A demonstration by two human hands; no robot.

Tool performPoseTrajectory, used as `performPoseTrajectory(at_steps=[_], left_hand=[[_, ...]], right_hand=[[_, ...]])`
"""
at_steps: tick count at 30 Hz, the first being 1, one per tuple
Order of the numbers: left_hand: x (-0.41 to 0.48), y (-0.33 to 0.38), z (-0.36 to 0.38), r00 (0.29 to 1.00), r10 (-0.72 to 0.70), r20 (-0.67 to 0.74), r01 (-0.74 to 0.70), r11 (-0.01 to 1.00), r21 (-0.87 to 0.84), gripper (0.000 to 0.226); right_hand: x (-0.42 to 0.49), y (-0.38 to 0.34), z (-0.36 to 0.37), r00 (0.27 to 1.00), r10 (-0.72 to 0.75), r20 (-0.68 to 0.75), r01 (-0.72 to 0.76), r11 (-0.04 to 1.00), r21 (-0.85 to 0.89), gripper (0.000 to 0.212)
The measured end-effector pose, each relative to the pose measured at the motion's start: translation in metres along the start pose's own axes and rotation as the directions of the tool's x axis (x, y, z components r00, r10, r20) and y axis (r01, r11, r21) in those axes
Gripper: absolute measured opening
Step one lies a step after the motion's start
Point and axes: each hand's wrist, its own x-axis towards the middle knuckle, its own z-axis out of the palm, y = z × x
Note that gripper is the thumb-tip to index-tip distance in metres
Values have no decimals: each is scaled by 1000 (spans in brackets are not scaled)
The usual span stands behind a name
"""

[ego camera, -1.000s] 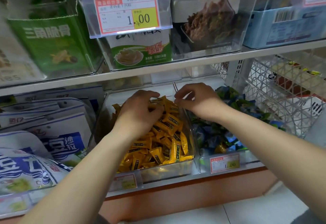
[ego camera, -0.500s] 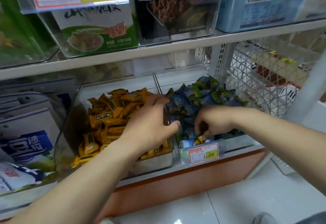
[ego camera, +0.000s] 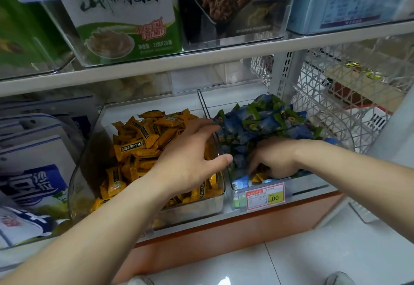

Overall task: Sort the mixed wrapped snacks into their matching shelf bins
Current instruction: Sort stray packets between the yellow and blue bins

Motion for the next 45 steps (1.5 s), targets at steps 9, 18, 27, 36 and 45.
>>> performPoseTrajectory(at_steps=[9, 18, 27, 36, 45], left_hand=[[-2, -1, 2, 1000, 3, 15, -3, 1000, -7, 74], [1, 3, -1, 999, -18, 26, 19, 999, -29, 73], [8, 23, -3, 982, 4, -187, -25, 993, -112, 70], [13, 39, -9, 947, -156, -281, -29, 829, -559, 30], [4, 23, -27, 924, -118, -364, -30, 926, -377, 38]], right_hand=[[12, -6, -8, 992, 98, 76, -84, 984, -160, 13], [-3, 5, -14, 972, 104, -211, -38, 955, 294, 23], [-34, -20, -28, 747, 407, -525, 424, 317, 848, 13], [-31, -65, -44, 615, 568, -547, 664, 2, 748, 25], [-22, -70, -61, 672, 529, -518, 585, 49, 810, 18]])
